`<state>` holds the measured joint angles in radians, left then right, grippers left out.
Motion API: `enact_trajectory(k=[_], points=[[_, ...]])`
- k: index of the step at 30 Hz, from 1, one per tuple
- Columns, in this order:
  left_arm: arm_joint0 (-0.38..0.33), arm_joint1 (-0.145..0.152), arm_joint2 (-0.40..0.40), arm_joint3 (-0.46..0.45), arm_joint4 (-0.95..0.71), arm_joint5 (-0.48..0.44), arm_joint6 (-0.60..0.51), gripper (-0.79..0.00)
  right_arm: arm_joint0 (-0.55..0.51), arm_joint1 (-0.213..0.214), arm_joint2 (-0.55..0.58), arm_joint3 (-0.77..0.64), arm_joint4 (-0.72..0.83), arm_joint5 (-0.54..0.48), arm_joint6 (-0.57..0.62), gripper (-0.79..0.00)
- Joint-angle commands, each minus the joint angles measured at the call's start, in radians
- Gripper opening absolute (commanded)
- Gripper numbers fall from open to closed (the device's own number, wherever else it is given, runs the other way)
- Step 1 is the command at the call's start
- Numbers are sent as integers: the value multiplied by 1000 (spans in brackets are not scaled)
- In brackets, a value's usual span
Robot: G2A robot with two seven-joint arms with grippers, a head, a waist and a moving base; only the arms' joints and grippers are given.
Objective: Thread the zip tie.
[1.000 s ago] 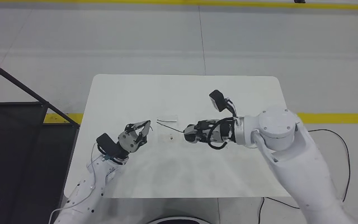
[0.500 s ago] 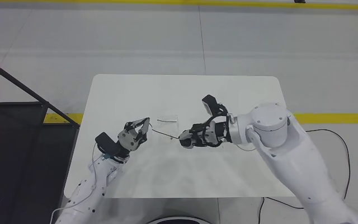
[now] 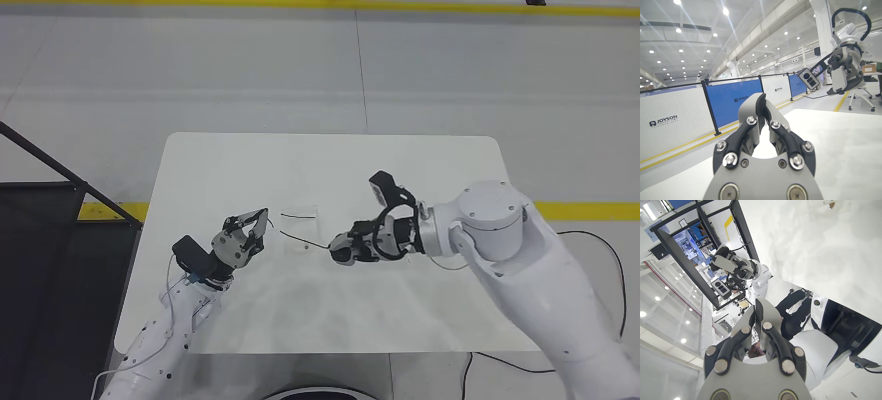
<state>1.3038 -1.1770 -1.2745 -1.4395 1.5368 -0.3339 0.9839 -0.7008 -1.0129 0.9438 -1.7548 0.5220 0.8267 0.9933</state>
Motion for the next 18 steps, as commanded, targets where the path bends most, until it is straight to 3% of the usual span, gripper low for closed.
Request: enact_trajectory(k=[1, 13, 18], points=[[0, 0, 0, 0, 0, 0, 0, -785, -1, 1, 2, 2, 4, -2, 2, -785], [0, 0, 0, 0, 0, 0, 0, -785, -1, 1, 2, 2, 4, -2, 2, -785], [18, -1, 0, -31, -5, 14, -27, -785, 1, -28, -59, -34, 30, -57, -151, -785]])
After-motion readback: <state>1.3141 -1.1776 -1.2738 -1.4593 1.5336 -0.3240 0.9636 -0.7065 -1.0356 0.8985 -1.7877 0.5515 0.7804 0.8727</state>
